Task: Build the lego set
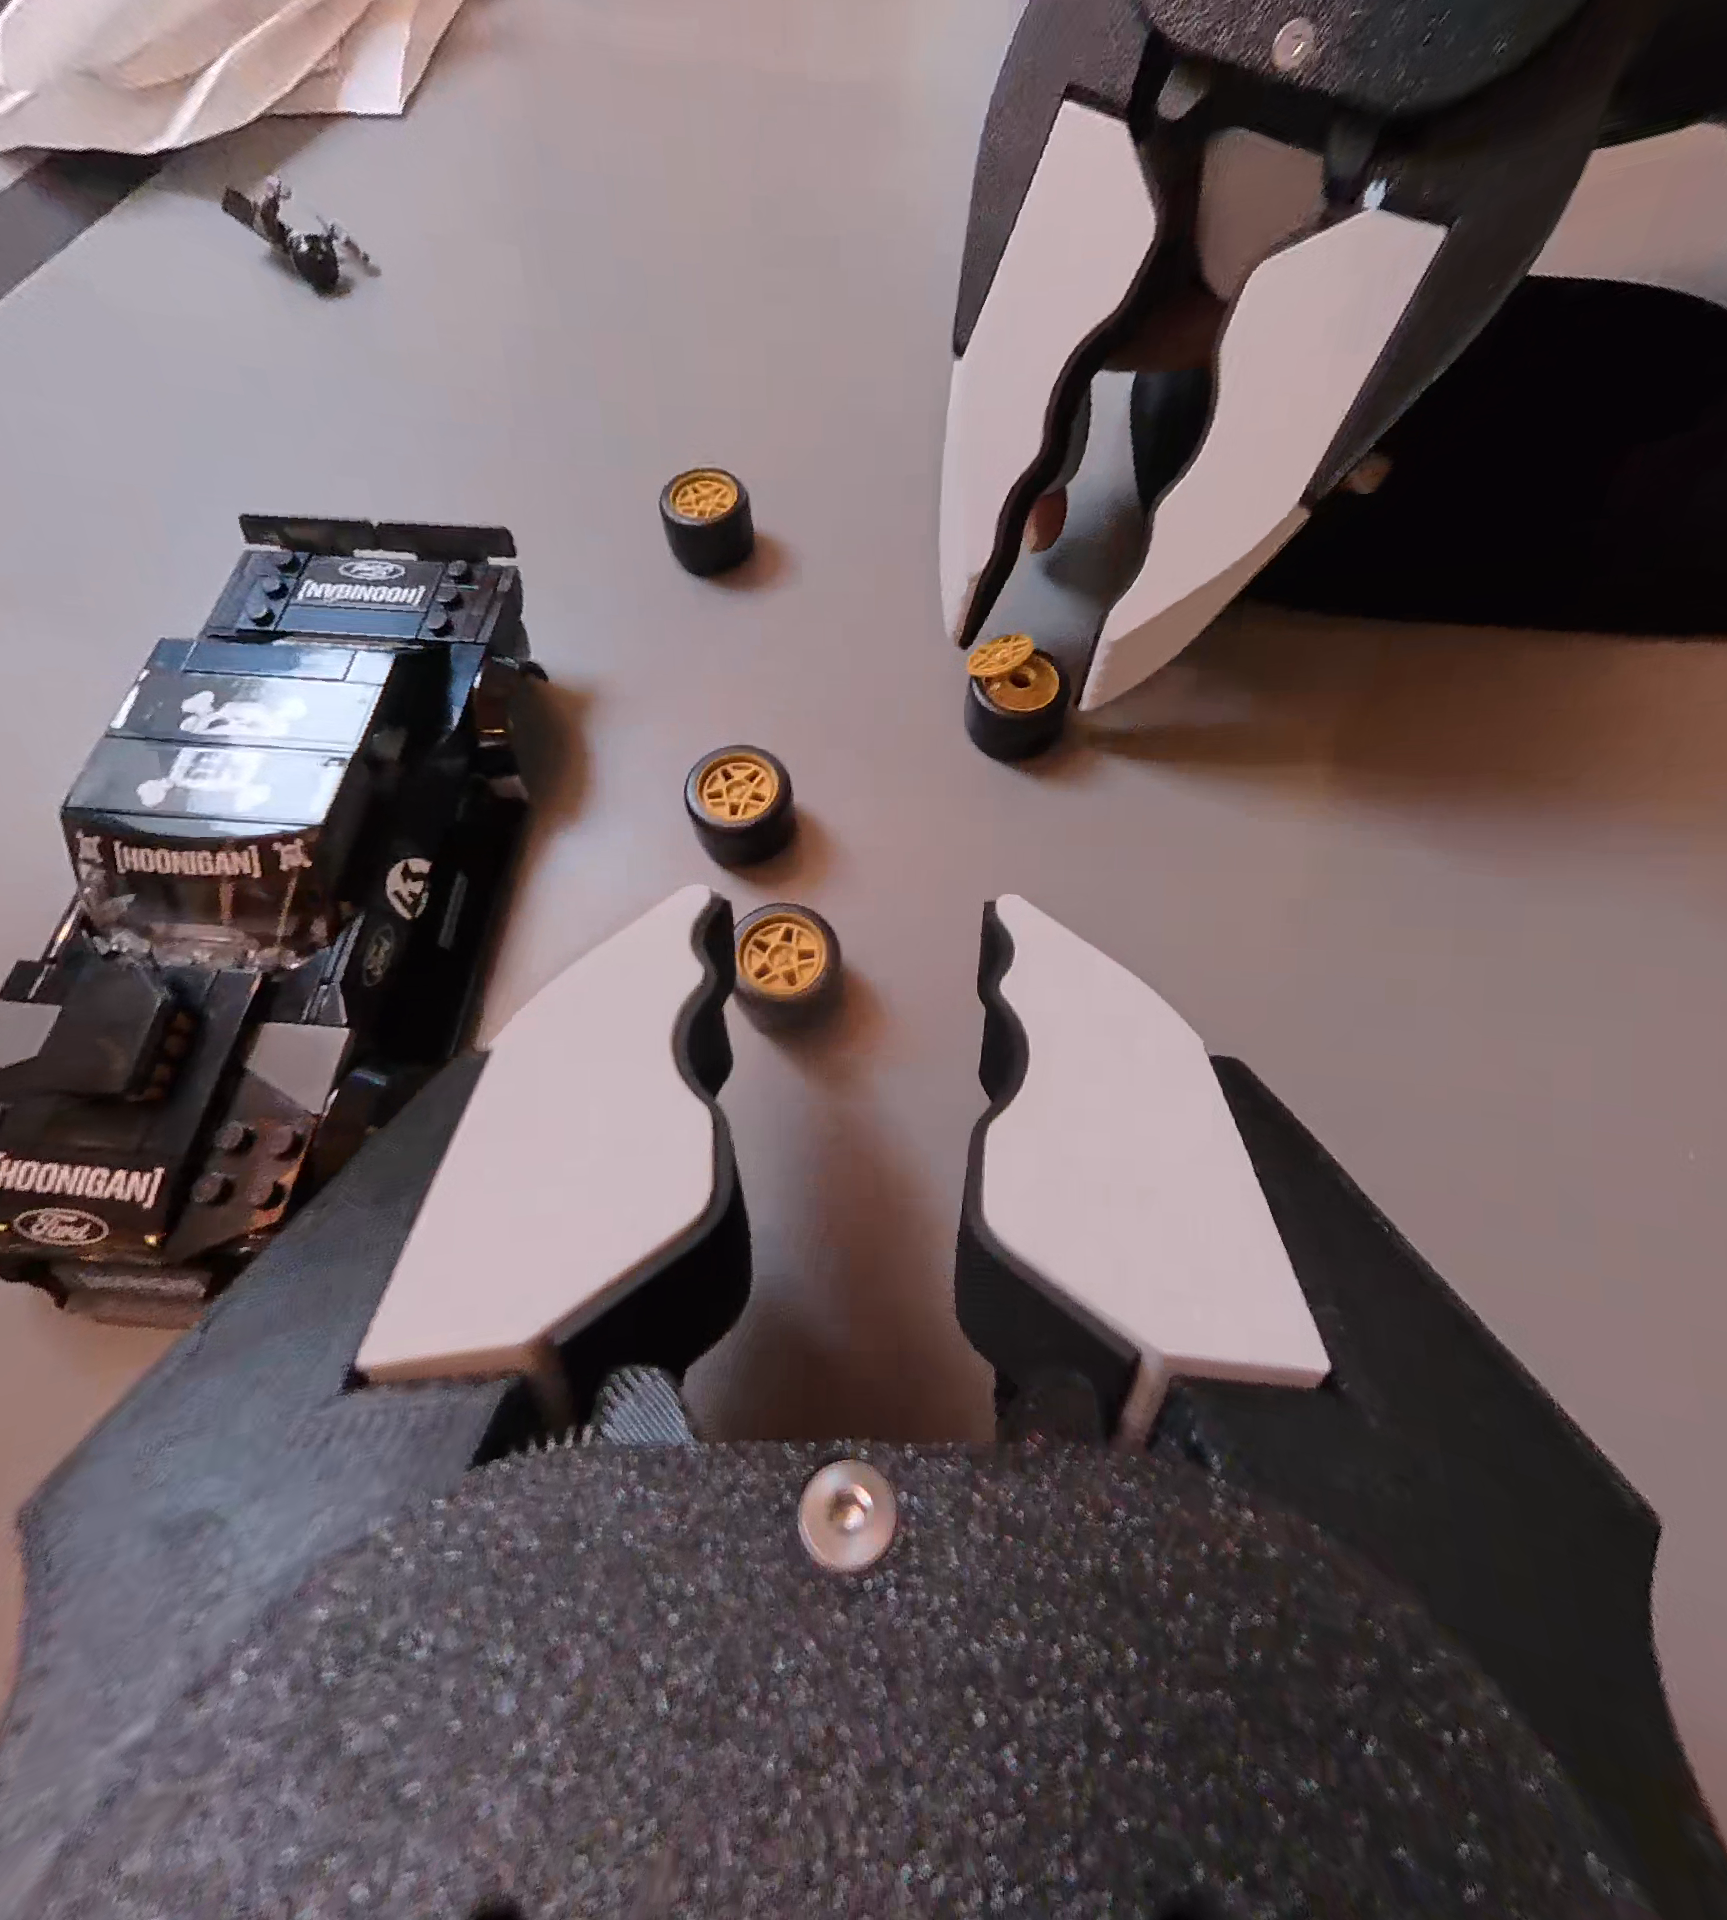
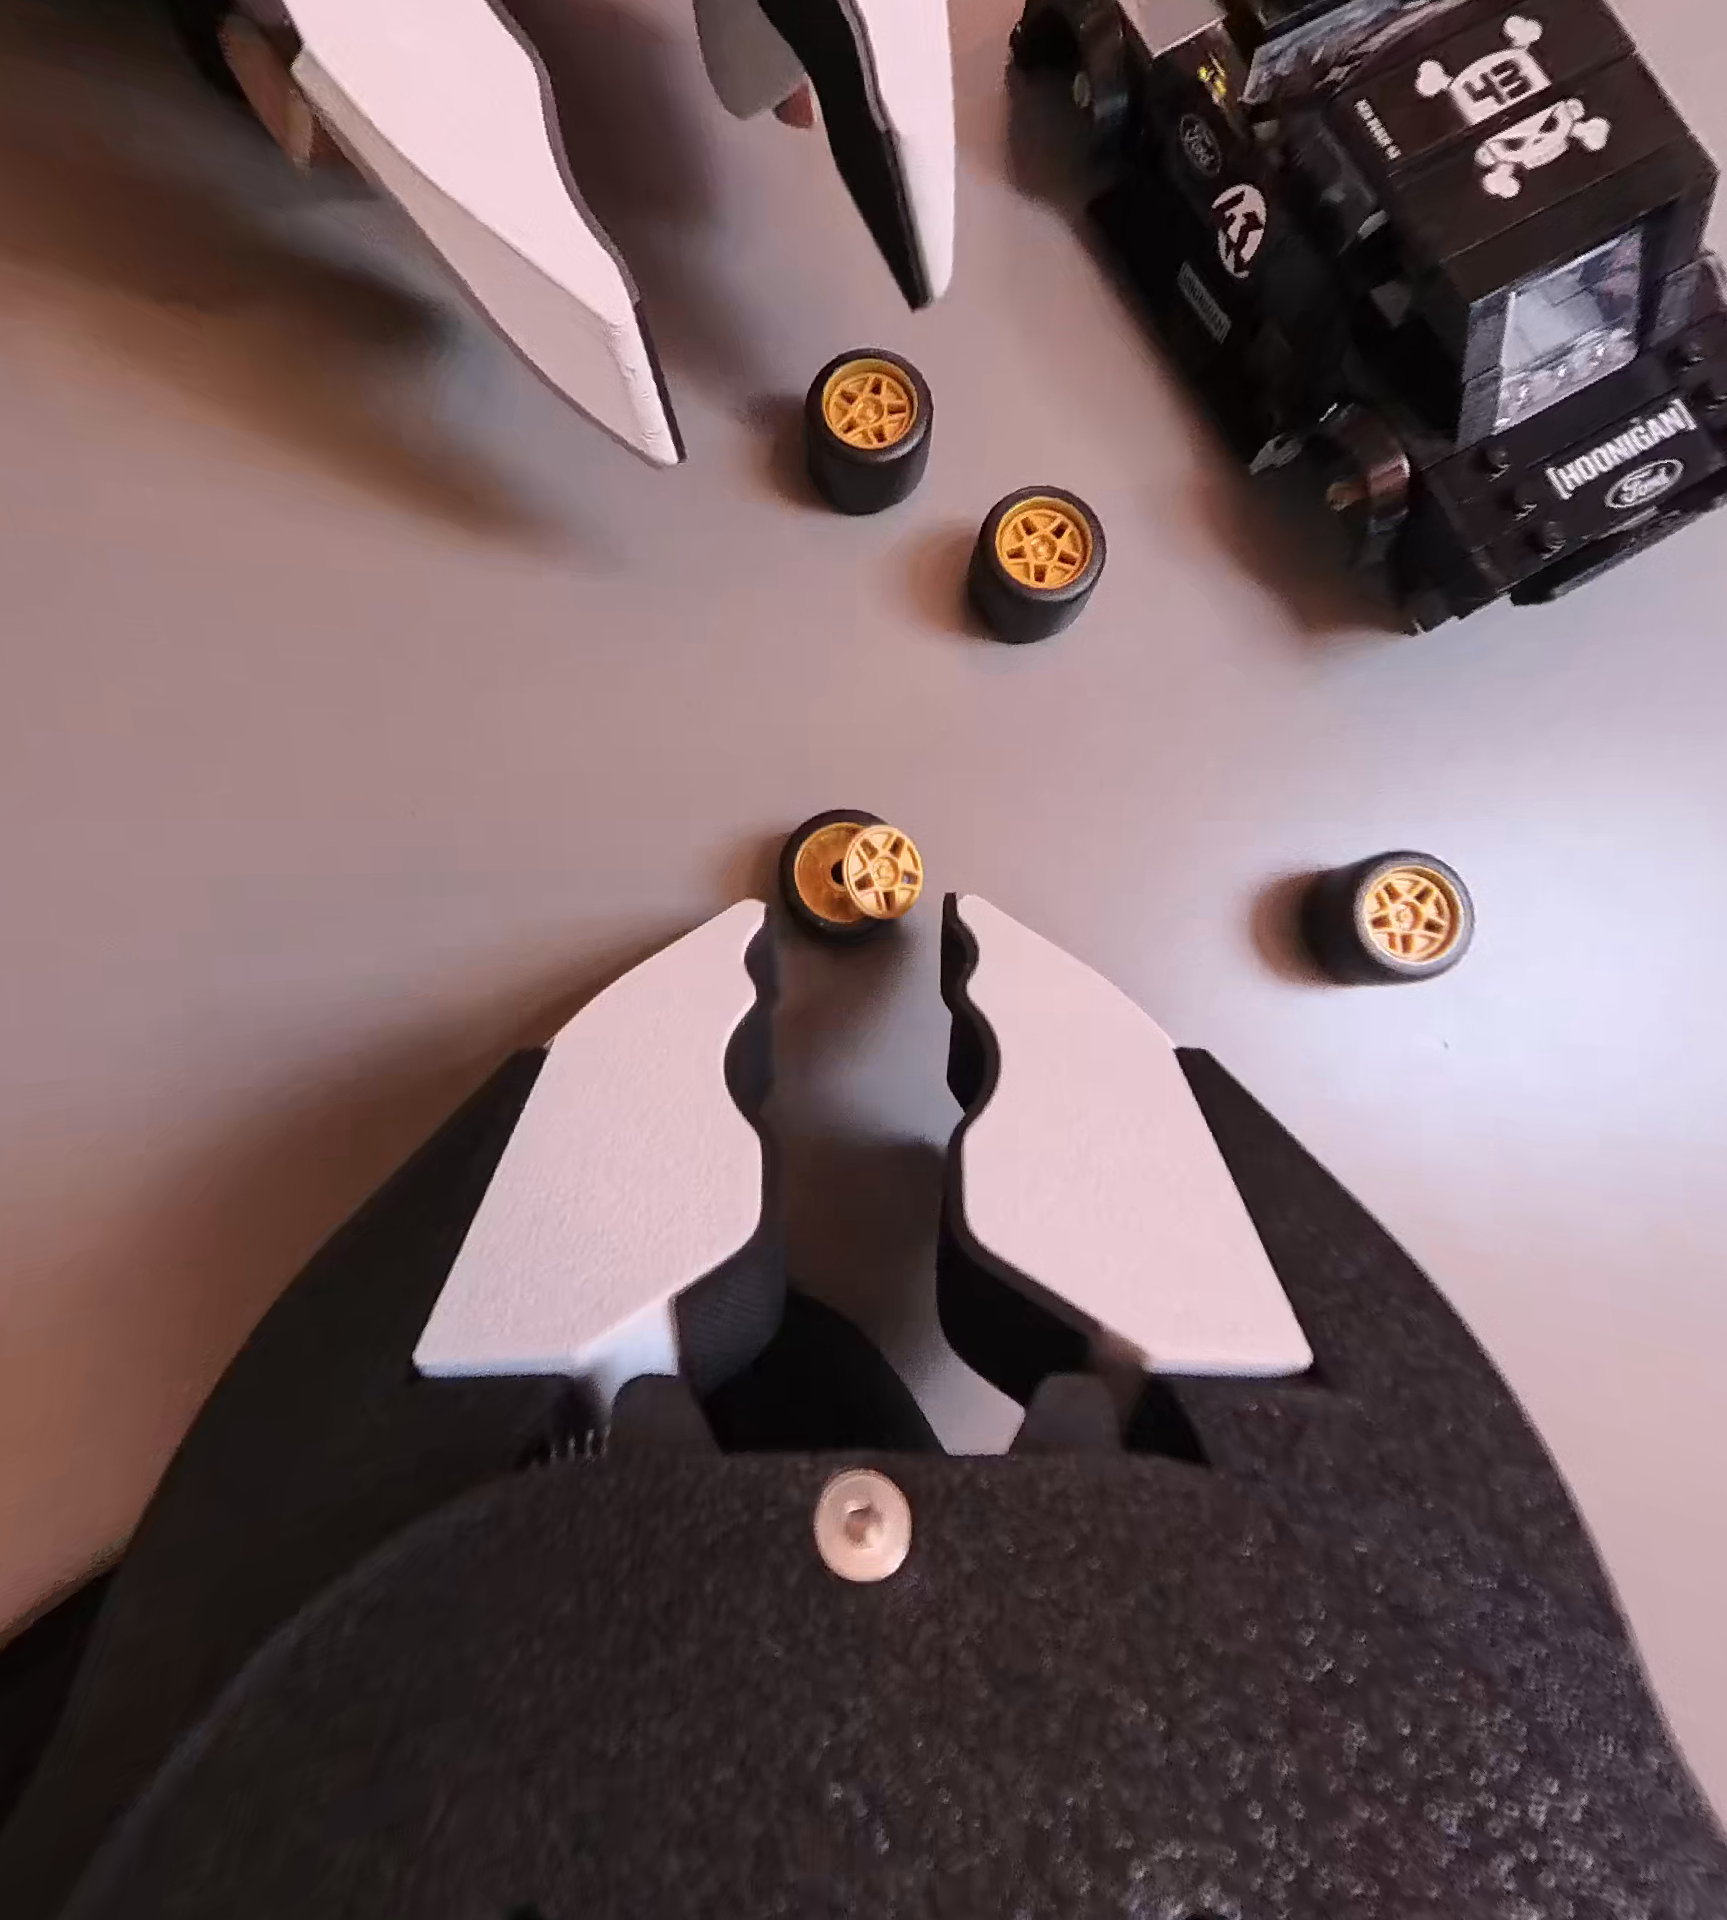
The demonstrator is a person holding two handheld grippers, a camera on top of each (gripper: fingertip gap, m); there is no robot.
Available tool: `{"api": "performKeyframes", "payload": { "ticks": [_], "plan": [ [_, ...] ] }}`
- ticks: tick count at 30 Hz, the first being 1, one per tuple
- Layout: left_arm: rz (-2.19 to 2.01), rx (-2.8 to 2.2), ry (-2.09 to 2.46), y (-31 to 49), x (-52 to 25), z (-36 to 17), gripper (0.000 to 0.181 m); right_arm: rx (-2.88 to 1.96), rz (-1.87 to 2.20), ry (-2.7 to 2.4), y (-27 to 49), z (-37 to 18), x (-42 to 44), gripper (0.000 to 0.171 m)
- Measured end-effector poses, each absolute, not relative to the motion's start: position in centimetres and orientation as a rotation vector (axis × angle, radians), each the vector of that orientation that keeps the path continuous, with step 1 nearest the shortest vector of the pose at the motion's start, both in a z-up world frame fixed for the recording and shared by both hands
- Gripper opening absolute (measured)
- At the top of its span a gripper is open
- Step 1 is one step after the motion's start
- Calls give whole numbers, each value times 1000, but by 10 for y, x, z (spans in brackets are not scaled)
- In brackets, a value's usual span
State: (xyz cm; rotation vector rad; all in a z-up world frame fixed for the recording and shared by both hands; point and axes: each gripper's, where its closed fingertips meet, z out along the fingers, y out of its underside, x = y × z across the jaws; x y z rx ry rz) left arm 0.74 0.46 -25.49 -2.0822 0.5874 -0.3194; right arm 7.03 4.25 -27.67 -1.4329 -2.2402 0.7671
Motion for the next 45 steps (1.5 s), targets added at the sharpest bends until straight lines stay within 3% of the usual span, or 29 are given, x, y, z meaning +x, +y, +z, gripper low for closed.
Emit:
{"api": "performKeyframes", "payload": {
  "ticks": [15, 21, 25, 33, 45],
  "plan": [
    [-344, -2064, 650, 0, 25, -256, 40, -1564, 972, -2225, 38, -269, 65, 29],
    [-351, -2058, 638, -1, 24, -254, 39, -1632, 1088, -2192, 38, -264, 62, 15],
    [-361, -2058, 634, -1, 24, -254, 38, -1617, 1110, -2182, 40, -260, 64, 14],
    [-363, -2064, 638, -1, 24, -256, 38, -1560, 718, -2267, 80, -282, 76, 15],
    [-363, -2061, 627, -1, 23, -255, 37, -1312, 750, -2336, 59, -263, 76, 27]
  ]
}}
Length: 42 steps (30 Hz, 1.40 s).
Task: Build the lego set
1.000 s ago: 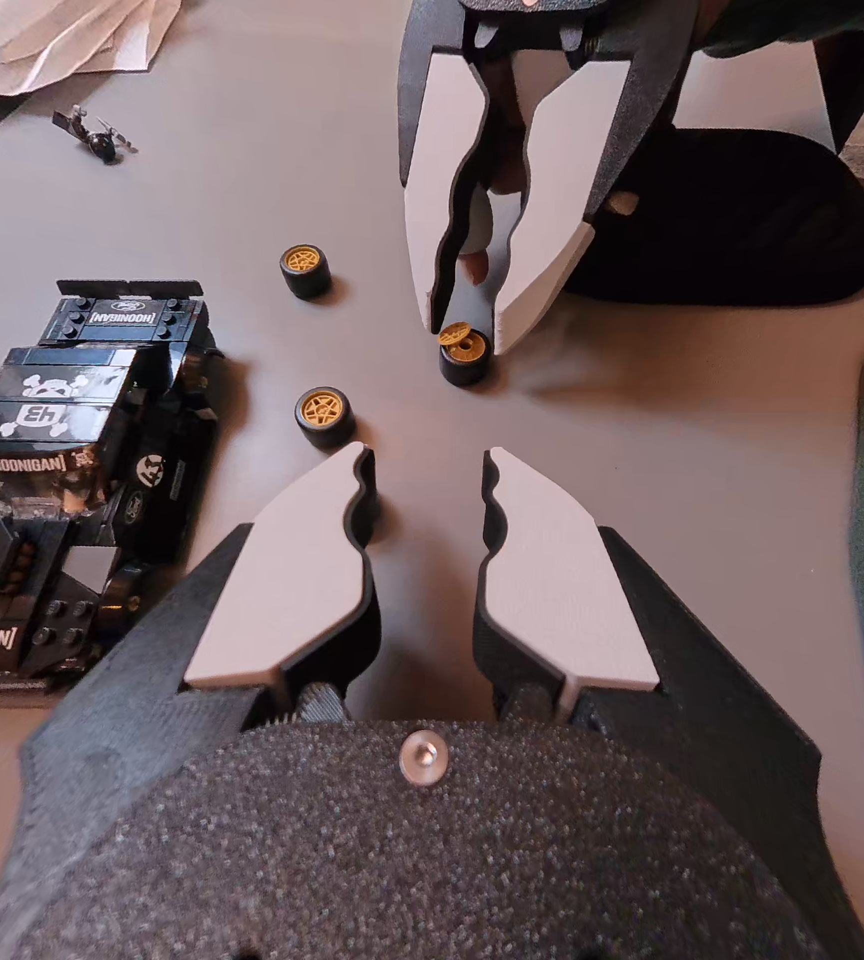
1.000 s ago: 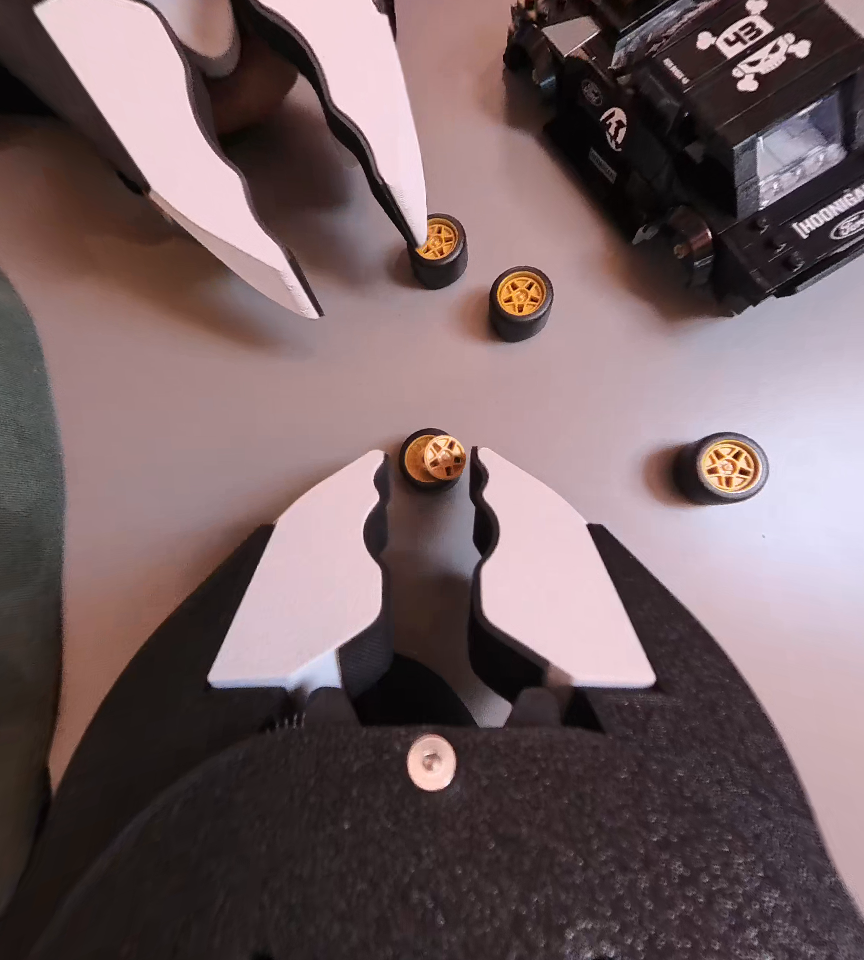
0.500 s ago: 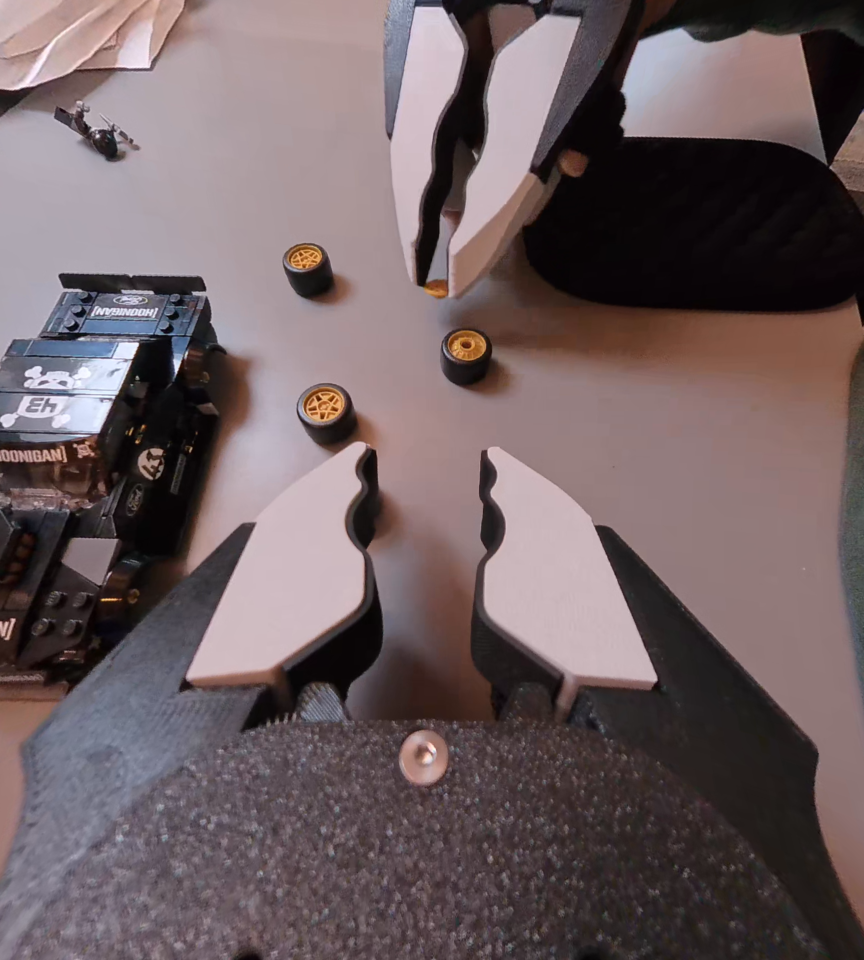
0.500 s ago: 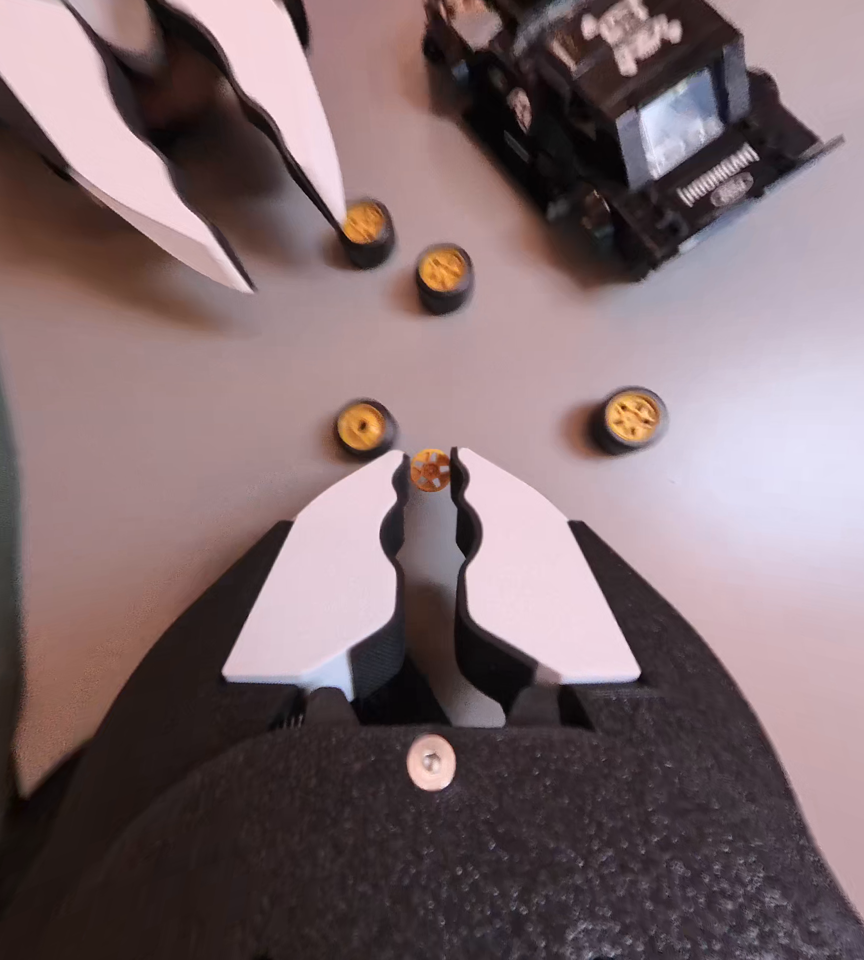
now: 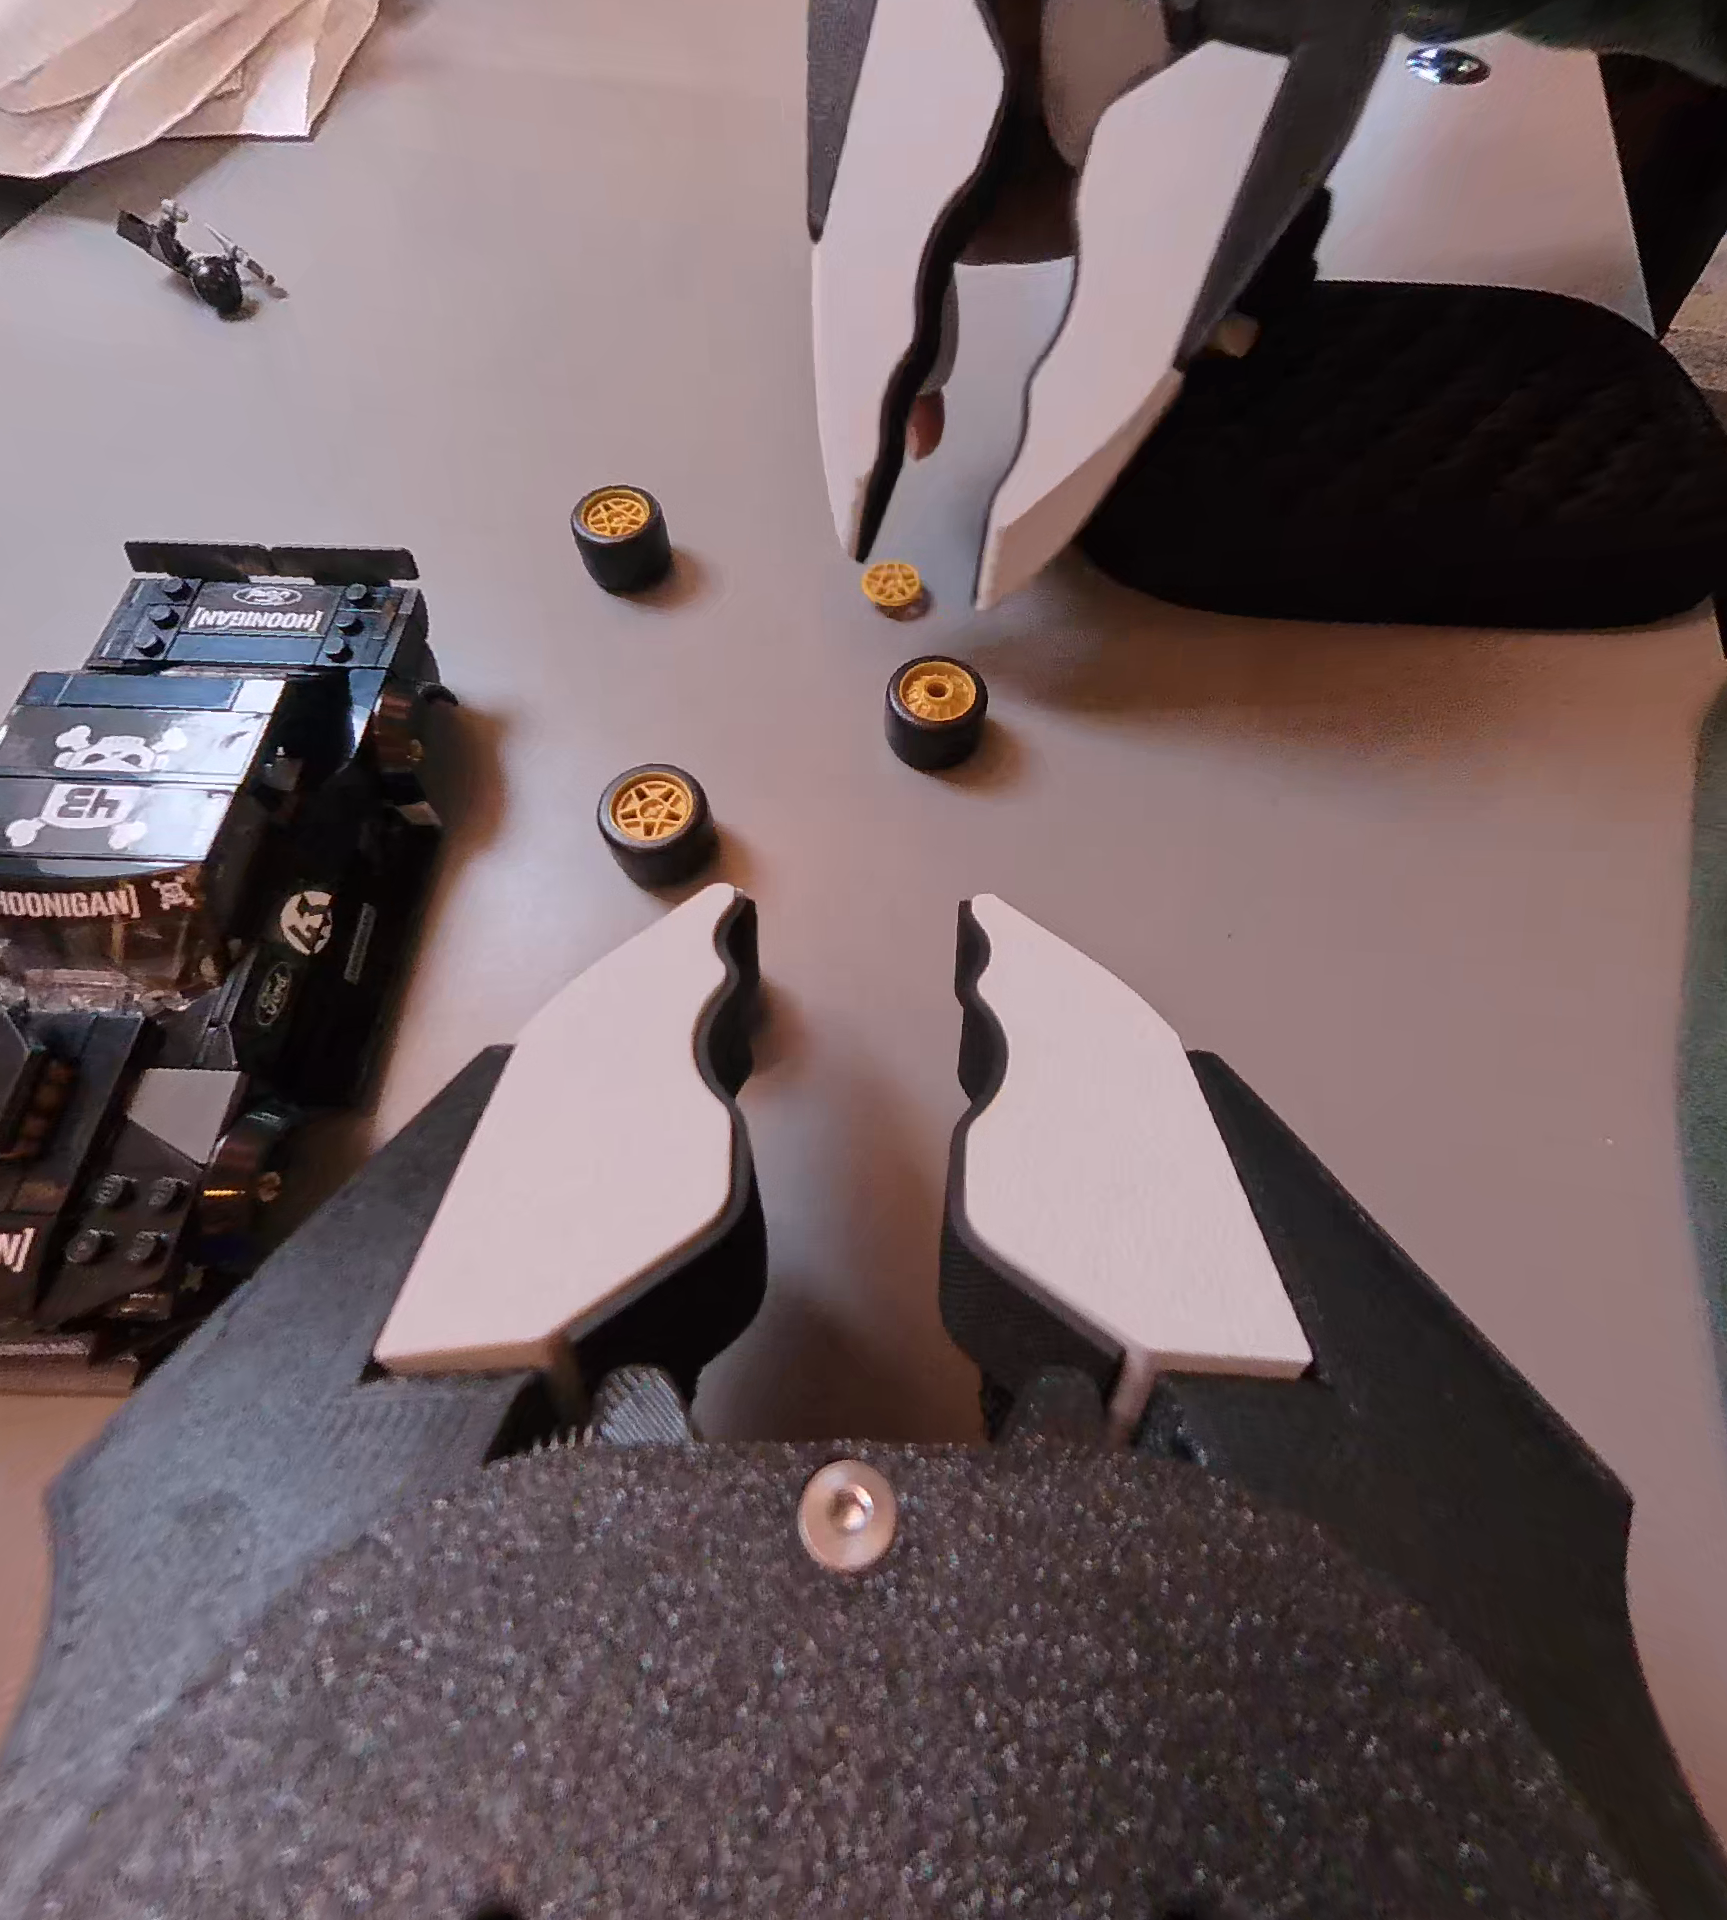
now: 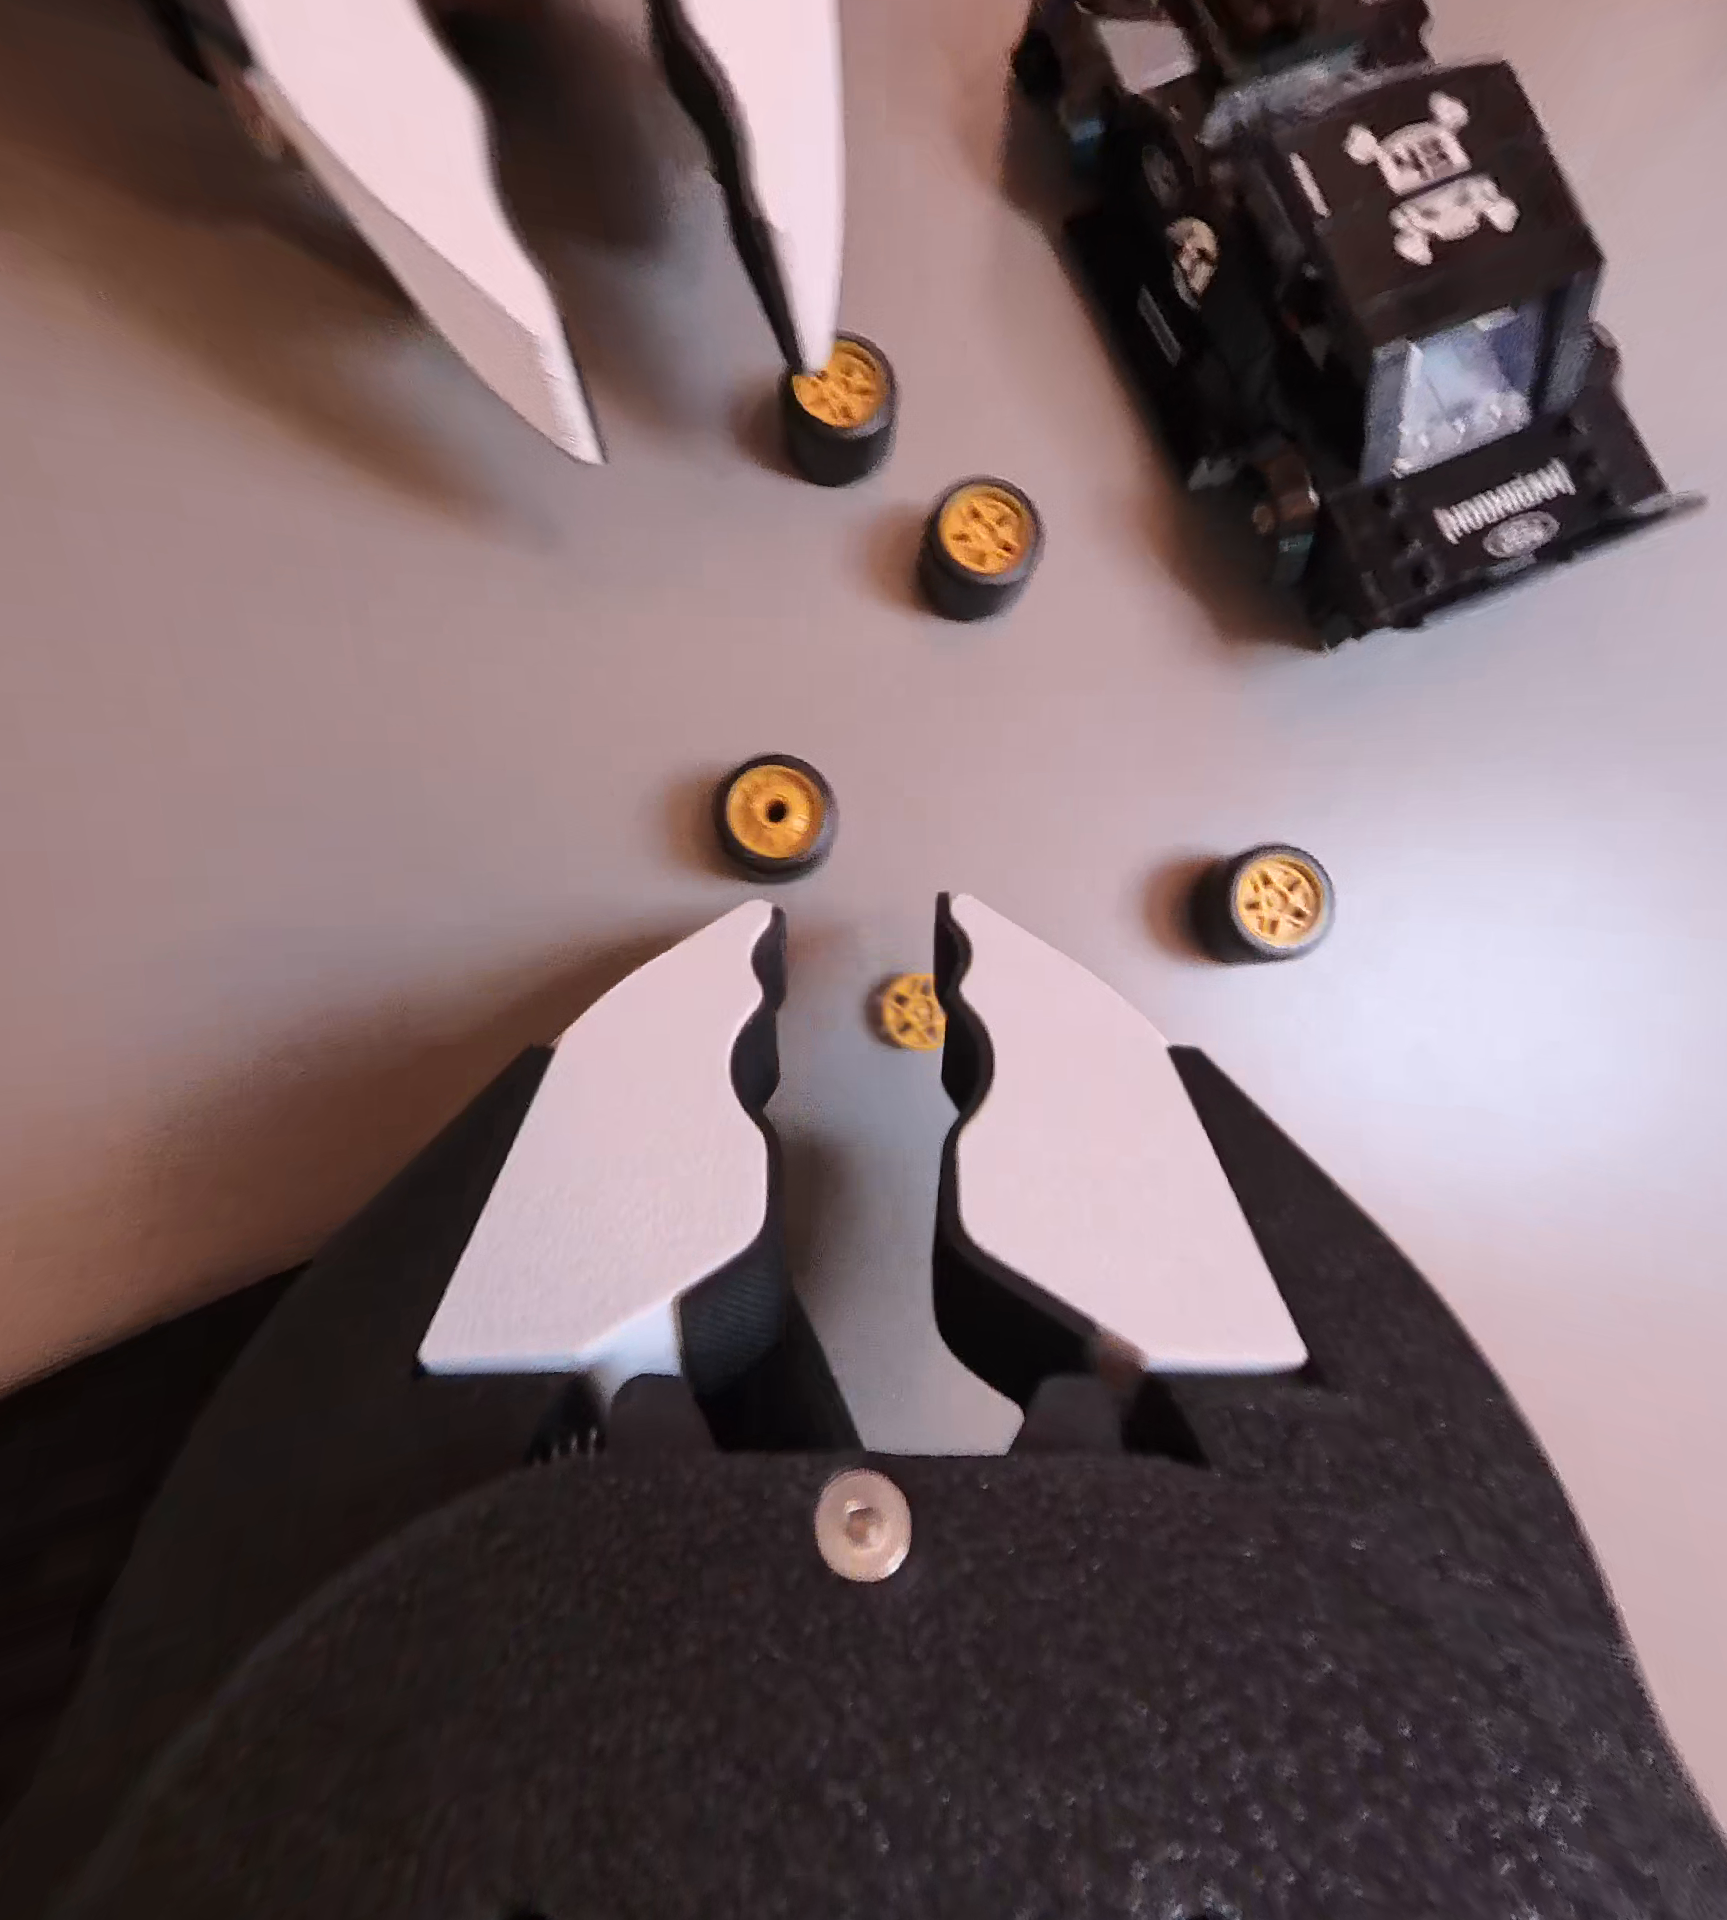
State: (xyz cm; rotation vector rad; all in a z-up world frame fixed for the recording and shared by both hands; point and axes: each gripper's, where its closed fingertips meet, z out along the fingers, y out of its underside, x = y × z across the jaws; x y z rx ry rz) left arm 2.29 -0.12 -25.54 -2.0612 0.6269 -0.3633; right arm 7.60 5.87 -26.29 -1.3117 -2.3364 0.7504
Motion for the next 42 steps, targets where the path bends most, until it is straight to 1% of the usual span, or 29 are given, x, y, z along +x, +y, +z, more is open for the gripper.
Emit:
{"api": "performKeyframes", "payload": {
  "ticks": [6, 8, 11, 13, 16, 20, 24, 27, 28, 30, 34, 37, 40, 42],
  "plan": [
    [-371, -2058, 635, -2, 25, -255, 36, -1281, 706, -2383, 39, -277, 70, 29],
    [-374, -2056, 637, -3, 26, -255, 36, -1282, 721, -2379, 37, -277, 66, 24],
    [-390, -2045, 640, -4, 29, -254, 36, -1288, 781, -2334, 35, -270, 61, 24],
    [-410, -2020, 633, -4, 31, -249, 36, -1354, 982, -2206, 29, -251, 53, 24],
    [-413, -1939, 606, -1, 33, -234, 38, -1479, 1412, -1861, 20, -207, 39, 24],
    [-350, -1736, 550, 5, 34, -193, 39, -1577, 1935, -1319, 7, -153, 28, 24],
    [-295, -1604, 513, 4, 34, -164, 39, -1633, 2220, -1089, -8, -142, 25, 24],
    [-294, -1566, 532, -1, 36, -158, 33, -1682, 2358, -1022, -17, -148, 26, 24],
    [-294, -1542, 549, -4, 38, -154, 28, -1696, 2402, -994, -17, -149, 26, 24],
    [-275, -1519, 574, -7, 39, -151, 25, -1711, 2481, -959, -17, -149, 28, 24],
    [-282, -1532, 622, -11, 42, -152, 25, -1714, 2488, -1043, -21, -151, 32, 24],
    [-255, -1559, 661, -12, 42, -158, 25, -1726, 2380, -1175, -20, -157, 33, 24],
    [-215, -1600, 660, -10, 36, -162, 25, -1711, 2068, -1325, -6, -164, 34, 19],
    [-169, -1656, 662, -7, 30, -170, 25, -1661, 1822, -1432, -2, -166, 35, 22]
  ]
}}
